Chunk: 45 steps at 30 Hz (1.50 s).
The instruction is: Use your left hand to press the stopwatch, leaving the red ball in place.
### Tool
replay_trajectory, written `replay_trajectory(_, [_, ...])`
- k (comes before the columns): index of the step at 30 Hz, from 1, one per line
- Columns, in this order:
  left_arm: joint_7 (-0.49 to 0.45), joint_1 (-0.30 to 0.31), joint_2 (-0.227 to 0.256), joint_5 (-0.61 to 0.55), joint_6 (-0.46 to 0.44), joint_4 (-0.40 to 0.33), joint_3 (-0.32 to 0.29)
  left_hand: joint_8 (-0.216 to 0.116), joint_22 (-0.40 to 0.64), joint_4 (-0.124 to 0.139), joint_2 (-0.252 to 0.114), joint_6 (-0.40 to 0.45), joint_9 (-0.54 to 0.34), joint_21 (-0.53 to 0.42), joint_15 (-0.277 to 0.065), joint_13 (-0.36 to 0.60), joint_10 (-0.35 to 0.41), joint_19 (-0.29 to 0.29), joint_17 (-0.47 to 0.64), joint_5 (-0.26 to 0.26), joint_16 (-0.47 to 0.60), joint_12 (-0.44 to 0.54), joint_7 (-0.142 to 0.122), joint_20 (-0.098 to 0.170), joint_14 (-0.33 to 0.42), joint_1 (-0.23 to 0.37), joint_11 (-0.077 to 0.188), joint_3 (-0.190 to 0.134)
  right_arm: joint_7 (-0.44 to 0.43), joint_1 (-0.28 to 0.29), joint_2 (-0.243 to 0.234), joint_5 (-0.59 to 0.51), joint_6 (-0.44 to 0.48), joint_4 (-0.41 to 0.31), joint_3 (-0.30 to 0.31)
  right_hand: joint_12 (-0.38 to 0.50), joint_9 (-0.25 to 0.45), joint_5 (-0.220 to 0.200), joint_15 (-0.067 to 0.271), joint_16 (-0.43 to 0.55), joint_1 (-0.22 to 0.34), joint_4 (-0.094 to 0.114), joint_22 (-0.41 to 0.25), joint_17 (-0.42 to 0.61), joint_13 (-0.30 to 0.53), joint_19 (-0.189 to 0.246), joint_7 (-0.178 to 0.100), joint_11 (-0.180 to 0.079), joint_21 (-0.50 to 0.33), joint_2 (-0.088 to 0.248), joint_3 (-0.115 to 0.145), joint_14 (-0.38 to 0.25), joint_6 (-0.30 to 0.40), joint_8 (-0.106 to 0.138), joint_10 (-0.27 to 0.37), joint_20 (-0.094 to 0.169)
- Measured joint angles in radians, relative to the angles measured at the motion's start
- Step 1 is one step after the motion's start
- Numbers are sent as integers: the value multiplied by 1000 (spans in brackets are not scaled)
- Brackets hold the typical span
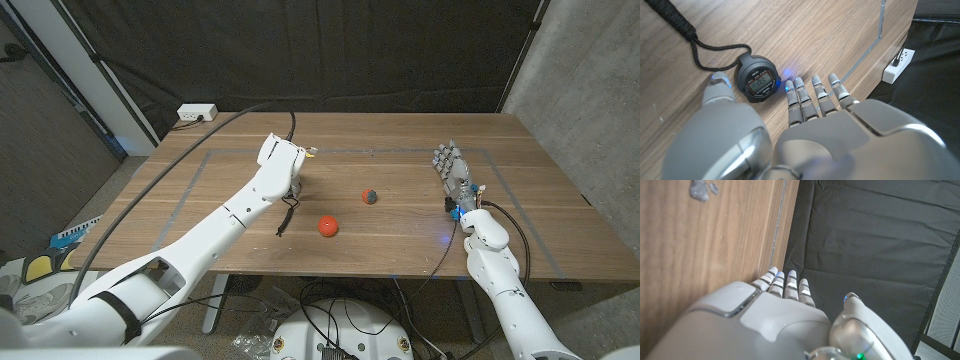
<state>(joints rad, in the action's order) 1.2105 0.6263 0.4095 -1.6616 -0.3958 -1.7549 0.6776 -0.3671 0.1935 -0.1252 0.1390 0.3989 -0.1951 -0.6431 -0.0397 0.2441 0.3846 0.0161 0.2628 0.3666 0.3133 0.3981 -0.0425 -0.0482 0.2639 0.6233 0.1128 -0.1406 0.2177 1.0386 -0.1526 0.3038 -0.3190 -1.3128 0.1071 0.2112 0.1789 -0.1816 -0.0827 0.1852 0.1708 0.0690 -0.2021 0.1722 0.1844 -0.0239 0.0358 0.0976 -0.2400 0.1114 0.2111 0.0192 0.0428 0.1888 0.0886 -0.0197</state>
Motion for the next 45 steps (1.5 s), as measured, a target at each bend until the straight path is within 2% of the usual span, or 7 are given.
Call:
replay_trajectory(6, [7, -9, -3, 7, 1, 9, 6, 0, 0, 1, -16, 27, 0, 1, 0, 0, 33, -7, 5, 0, 0, 16, 2, 7, 33, 16, 11, 1, -5, 2, 0, 0, -4, 0, 2, 0, 0, -4, 0, 0, 0, 0, 0, 0, 0, 0, 0, 0, 0, 0, 0, 0, 0, 0, 0, 0])
replay_trajectory(12, [12, -17, -4, 11, 1, 18, 13, 0, 0, 1, -40, 31, 2, 1, -3, 0, 37, -13, 5, 0, 0, 16, -4, 13, 36, 19, 8, 1, -11, 6, 2, 1, -8, 0, 4, 0, 0, -4, 0, 0, 0, 0, 0, 0, 0, 0, 0, 0, 0, 0, 0, 0, 0, 0, 0, 0])
replay_trajectory(21, [8, -22, -3, 14, 1, 28, 20, 34, 0, 11, -62, -24, 5, 1, -1, 4, -6, -13, 9, 0, -20, 6, -7, 13, 16, 26, 5, -1, -20, 14, 3, 1, -11, -9, 8, 0, 0, -4, 0, 0, 0, 0, 0, 0, 0, 0, 0, 0, 0, 0, 0, 0, 0, 0, 0, 0])
replay_trajectory(27, [-9, -24, 0, 30, 0, 39, 23, 54, 0, 14, -81, -63, 5, 1, 2, 5, -46, -12, 14, -3, -33, -3, -31, 12, -2, 41, 5, -3, -25, 20, 3, 1, -11, -17, 11, 0, 0, -4, 0, 0, 0, 0, 0, 0, 0, 0, 0, 0, 0, 0, 0, 0, 0, 0, 0, 0])
replay_trajectory(39, [-50, -24, 10, 65, 3, 41, 28, 25, 0, 14, -127, 88, 7, 0, 1, 9, -22, -14, 22, -23, -40, 10, -95, 14, 15, 77, 12, -12, -31, 23, 3, -1, -9, -22, 14, 0, 0, -4, 0, 0, 0, 0, 0, 0, 0, 0, 0, 0, 0, 0, 0, 0, 0, 0, 0, 0])
replay_trajectory(41, [-55, -24, 12, 70, 3, 41, 29, 23, 0, 14, -135, 99, 9, 0, -2, 9, -9, -14, 23, -23, -40, 18, -94, 14, 24, 85, 9, -12, -32, 23, 3, -2, -9, -22, 15, 0, 0, -4, 0, 0, 0, 0, 0, 0, 0, 0, 0, 0, 0, 0, 0, 0, 0, 0, 0, 0])
replay_trajectory(45, [-61, -25, 14, 75, 4, 40, 32, 23, 3, 9, -137, 117, 10, 0, -1, 9, 44, -32, 26, -37, -40, 42, -71, 23, 61, 106, 22, -16, -35, 23, 3, -3, -9, -22, 15, 0, 0, -4, 0, 0, 0, 0, 0, 0, 0, 0, 0, 0, 0, 0, 0, 0, 0, 0, 0, 0])
